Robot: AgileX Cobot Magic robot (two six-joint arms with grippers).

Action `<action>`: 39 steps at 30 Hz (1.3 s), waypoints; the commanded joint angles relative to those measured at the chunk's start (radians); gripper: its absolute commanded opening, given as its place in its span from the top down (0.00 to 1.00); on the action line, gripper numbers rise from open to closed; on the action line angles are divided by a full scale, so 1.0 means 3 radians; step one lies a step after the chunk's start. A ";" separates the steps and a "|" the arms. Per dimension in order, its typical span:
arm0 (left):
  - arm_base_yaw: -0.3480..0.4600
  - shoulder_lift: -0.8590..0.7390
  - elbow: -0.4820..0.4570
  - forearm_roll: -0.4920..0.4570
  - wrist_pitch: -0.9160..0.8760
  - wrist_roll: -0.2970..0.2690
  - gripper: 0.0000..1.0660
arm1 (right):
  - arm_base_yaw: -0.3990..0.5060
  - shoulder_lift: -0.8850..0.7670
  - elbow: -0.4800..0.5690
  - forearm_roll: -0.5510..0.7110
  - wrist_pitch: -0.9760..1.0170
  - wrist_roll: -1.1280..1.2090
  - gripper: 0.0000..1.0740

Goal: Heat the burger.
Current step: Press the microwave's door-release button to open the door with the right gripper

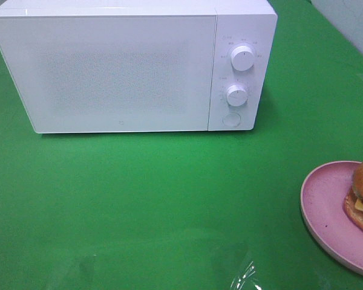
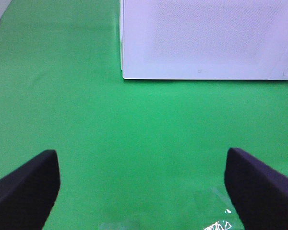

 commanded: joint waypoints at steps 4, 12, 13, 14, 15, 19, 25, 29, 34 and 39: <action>0.0010 -0.0040 0.0010 -0.0037 -0.0033 -0.0013 0.20 | -0.0020 0.0347 0.0007 -0.0020 -0.0640 -0.0037 0.32; 0.0010 -0.0040 0.0010 -0.0037 -0.0033 -0.0013 0.20 | -0.0020 0.1007 0.0007 -0.0070 -0.1523 -0.0117 0.32; 0.0010 -0.0040 0.0010 -0.0037 -0.0033 -0.0013 0.20 | -0.0020 0.1007 0.0007 -0.0070 -0.1523 -0.0117 0.32; 0.0010 -0.0040 0.0010 -0.0037 -0.0033 -0.0013 0.20 | -0.0007 0.1207 0.0007 -0.0070 -0.1730 -0.0130 0.32; 0.0010 -0.0040 0.0010 -0.0037 -0.0033 -0.0013 0.20 | -0.0007 0.1207 0.0007 -0.0070 -0.1730 -0.0130 0.32; 0.0010 -0.0040 0.0010 -0.0037 -0.0033 -0.0013 0.20 | 0.0090 0.1660 0.0017 0.0067 -0.2333 -0.0203 0.32; 0.0010 -0.0040 0.0010 -0.0037 -0.0033 -0.0013 0.20 | 0.0557 0.2147 0.0017 0.0647 -0.2937 -0.0933 0.32; 0.0010 -0.0040 0.0010 -0.0037 -0.0033 -0.0013 0.20 | 0.0807 0.2327 0.0017 0.0987 -0.3093 -0.1193 0.32; 0.0010 -0.0040 0.0010 -0.0037 -0.0033 -0.0013 0.20 | 0.1163 0.2543 0.0017 0.1473 -0.3397 -0.1463 0.32; 0.0010 -0.0040 0.0010 -0.0037 -0.0033 -0.0013 0.20 | 0.1700 0.2717 0.0017 0.2177 -0.3857 -0.1767 0.32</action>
